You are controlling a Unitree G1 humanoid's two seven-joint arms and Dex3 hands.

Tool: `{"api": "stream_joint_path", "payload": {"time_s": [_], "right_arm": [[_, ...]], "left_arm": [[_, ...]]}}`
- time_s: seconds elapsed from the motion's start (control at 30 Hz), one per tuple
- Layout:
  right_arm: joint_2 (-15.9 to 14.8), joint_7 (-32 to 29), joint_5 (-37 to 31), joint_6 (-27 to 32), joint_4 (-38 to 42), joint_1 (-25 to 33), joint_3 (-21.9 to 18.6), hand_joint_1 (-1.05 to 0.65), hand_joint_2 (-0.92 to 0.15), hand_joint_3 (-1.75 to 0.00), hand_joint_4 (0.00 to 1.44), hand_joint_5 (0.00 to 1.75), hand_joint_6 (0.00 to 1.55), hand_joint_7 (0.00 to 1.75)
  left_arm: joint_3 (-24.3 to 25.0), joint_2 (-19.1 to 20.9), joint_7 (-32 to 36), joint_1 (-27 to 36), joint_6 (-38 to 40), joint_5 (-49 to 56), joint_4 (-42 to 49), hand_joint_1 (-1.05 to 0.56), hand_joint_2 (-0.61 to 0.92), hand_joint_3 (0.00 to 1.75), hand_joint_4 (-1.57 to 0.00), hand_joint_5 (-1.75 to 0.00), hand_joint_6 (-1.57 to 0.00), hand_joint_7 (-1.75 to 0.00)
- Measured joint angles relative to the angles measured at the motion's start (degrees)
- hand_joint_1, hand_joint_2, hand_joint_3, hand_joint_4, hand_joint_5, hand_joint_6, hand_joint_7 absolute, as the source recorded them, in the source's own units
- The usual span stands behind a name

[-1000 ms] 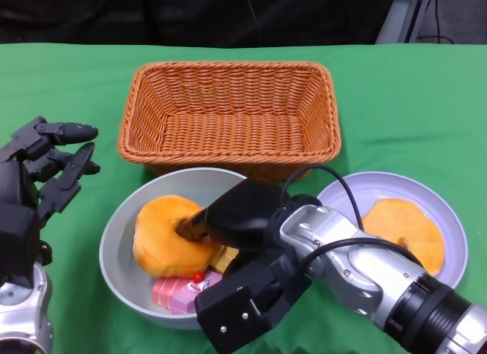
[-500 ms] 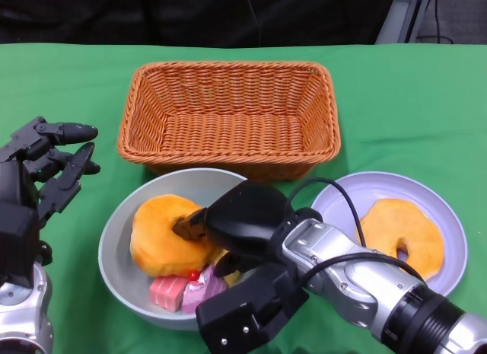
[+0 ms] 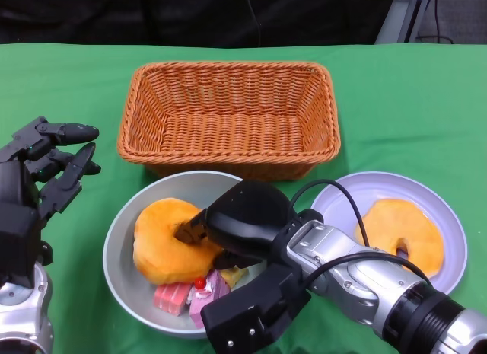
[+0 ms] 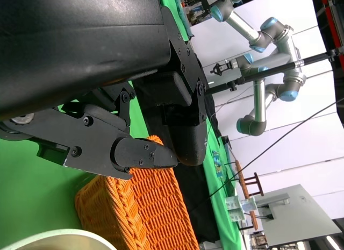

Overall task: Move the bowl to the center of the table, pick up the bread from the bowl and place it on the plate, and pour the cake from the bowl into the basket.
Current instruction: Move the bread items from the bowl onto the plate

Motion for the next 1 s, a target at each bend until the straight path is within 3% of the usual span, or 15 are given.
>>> {"api": "stream_joint_path", "payload": {"time_s": [0.07,0.17,0.27,0.4,0.67,0.83,1.0], "right_arm": [[-0.1,-0.2,-0.1,-0.2,0.0,-0.1,0.2,-0.26,-0.84,0.0,0.88,0.62,0.94,0.0],[-0.4,-2.7,-1.3,-1.1,0.6,-0.2,0.8,-0.27,-0.82,0.0,0.94,0.6,0.96,0.02],[-0.8,-5.2,-2.2,-2.3,1.6,-0.4,1.7,-0.33,-0.83,0.0,0.83,0.88,1.03,0.01],[-1.1,-8.5,-3.7,-3.0,3.2,-1.1,2.9,-0.37,-0.83,0.0,0.75,1.11,1.06,0.01],[-1.1,-13.5,-4.1,-5.1,6.1,-1.5,3.3,-0.38,-0.84,0.0,0.7,1.23,1.12,0.02],[-1.0,-16.6,-4.0,-6.2,7.3,-1.5,3.3,-0.37,-0.86,-0.01,0.75,1.12,1.15,0.02],[-1.6,-19.3,-3.4,-8.2,7.9,-1.4,3.1,-0.37,-0.87,0.0,0.85,0.85,1.16,0.01]], "left_arm": [[0.1,0.0,-0.4,0.0,0.0,-0.4,0.0,-0.21,0.92,0.27,-0.85,-1.22,-0.87,-0.83],[0.2,0.0,-0.7,0.0,0.0,-0.9,0.0,-0.22,0.92,0.26,-0.85,-1.22,-0.86,-0.83],[0.2,0.0,-0.7,0.0,0.0,-0.9,0.0,-0.2,0.92,0.27,-0.85,-1.21,-0.87,-0.83],[0.2,0.0,-0.7,0.0,0.0,-0.9,0.0,-0.19,0.92,0.29,-0.85,-1.21,-0.87,-0.84],[0.1,0.0,-0.7,0.0,0.0,-0.9,0.0,-0.21,0.92,0.28,-0.87,-1.2,-0.87,-0.84],[0.2,0.0,-0.7,0.0,0.0,-0.9,0.0,-0.21,0.92,0.29,-0.87,-1.19,-0.86,-0.84],[0.2,0.0,-0.7,0.0,0.0,-0.9,0.3,-0.21,0.92,0.28,-0.88,-1.18,-0.87,-0.84]]}}
